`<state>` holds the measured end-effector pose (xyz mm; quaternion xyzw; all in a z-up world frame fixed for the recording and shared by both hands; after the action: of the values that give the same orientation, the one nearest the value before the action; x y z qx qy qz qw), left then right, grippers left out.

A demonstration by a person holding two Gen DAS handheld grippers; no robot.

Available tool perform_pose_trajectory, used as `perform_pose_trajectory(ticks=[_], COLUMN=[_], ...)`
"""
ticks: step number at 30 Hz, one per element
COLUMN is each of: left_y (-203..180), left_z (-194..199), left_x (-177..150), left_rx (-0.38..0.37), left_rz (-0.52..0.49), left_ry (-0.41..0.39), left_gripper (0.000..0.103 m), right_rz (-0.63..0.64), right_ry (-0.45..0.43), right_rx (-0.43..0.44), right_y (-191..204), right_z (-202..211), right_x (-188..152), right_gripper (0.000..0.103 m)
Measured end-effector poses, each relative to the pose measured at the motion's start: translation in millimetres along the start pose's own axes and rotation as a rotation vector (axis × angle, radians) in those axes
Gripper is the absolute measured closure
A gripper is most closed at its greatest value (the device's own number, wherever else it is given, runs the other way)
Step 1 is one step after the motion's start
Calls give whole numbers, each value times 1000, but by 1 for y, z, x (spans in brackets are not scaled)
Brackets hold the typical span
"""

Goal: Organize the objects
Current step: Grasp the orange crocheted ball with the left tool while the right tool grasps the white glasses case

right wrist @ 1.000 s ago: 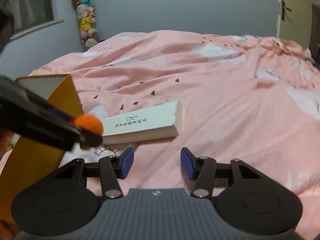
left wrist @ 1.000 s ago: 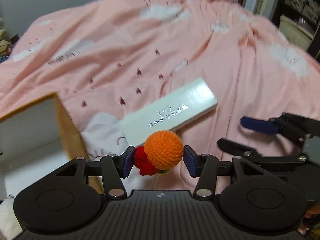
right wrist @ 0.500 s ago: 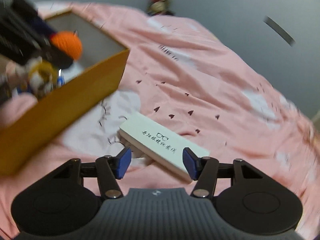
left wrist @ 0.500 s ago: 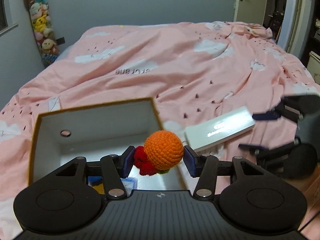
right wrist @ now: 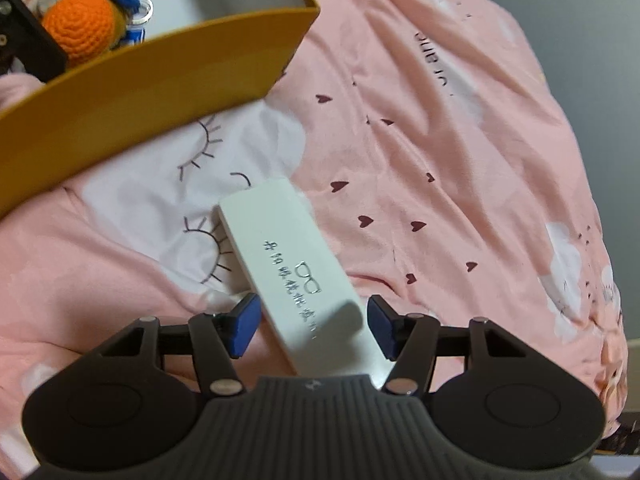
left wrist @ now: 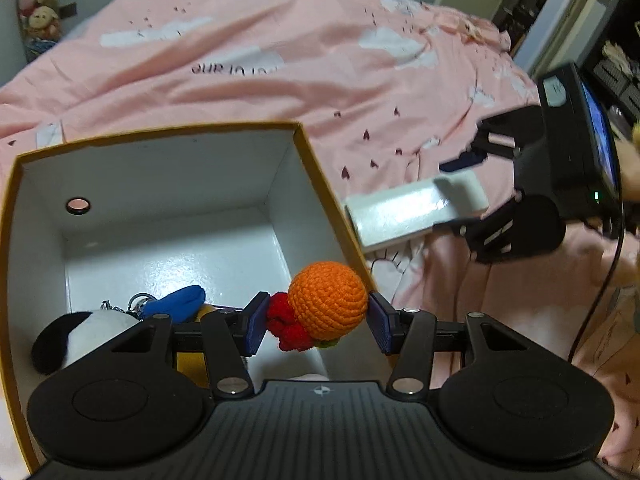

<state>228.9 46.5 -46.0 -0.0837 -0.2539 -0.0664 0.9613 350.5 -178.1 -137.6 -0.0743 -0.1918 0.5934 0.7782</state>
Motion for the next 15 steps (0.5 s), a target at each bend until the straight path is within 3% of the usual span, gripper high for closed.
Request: perform_pose_trajectory(ticks=[8, 15], left_y=[10, 2], left_z=[-29, -40], left_x=[-4, -6], left_rx=[-12, -1], left_rz=[-21, -66], left_ry=[159, 199], left_gripper=[44, 43], right_rz=[65, 160], right_ry=[17, 43], right_rx=[102, 146], right_y=[-6, -4], right_z=[-23, -32], right_x=[6, 13], right_gripper=[32, 32])
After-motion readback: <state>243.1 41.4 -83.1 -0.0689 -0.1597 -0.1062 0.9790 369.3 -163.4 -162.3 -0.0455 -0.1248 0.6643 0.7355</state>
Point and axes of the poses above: each gripper's, at about its wrist camera, not at the fingertips, and z roughly against the way its jaws point, y to its left, x to its top, the point moved 1 cm from there along -z, roughly the way its jaws point, and after that the axes turned 5 degrees about x, right-handed, at the moved point
